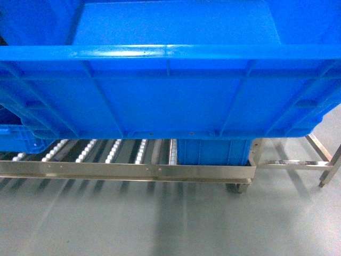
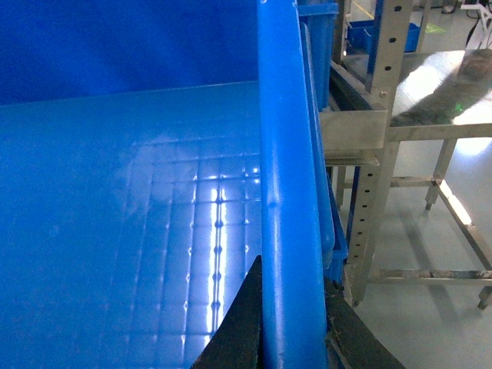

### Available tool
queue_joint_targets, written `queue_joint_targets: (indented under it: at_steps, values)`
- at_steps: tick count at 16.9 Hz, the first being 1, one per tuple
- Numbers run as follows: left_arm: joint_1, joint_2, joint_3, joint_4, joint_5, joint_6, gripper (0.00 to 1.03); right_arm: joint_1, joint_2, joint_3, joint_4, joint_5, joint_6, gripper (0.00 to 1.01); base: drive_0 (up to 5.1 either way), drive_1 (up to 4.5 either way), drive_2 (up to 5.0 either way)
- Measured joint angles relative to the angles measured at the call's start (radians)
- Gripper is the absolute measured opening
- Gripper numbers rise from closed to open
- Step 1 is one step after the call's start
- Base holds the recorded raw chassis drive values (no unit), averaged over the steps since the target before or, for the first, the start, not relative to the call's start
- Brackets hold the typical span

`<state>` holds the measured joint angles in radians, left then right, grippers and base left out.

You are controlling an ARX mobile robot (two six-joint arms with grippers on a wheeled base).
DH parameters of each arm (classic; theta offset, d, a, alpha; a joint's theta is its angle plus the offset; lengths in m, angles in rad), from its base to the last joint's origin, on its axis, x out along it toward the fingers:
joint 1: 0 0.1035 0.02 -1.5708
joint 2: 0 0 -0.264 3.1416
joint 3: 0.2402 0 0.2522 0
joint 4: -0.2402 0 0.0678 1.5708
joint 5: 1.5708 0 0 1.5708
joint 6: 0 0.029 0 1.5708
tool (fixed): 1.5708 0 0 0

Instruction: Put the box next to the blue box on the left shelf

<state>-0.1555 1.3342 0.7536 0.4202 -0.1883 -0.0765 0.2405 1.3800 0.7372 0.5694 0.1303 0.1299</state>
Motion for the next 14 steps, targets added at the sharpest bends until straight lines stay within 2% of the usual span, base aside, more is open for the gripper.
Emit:
queue_joint_targets:
  at_steps: [14]
  values:
    - [0.000, 0.000, 0.000, 0.004, 0.000, 0.001, 0.08, 0.000, -0.001, 0.000, 0.000, 0.001, 0.000, 0.07, -5.0, 2.35, 2.3]
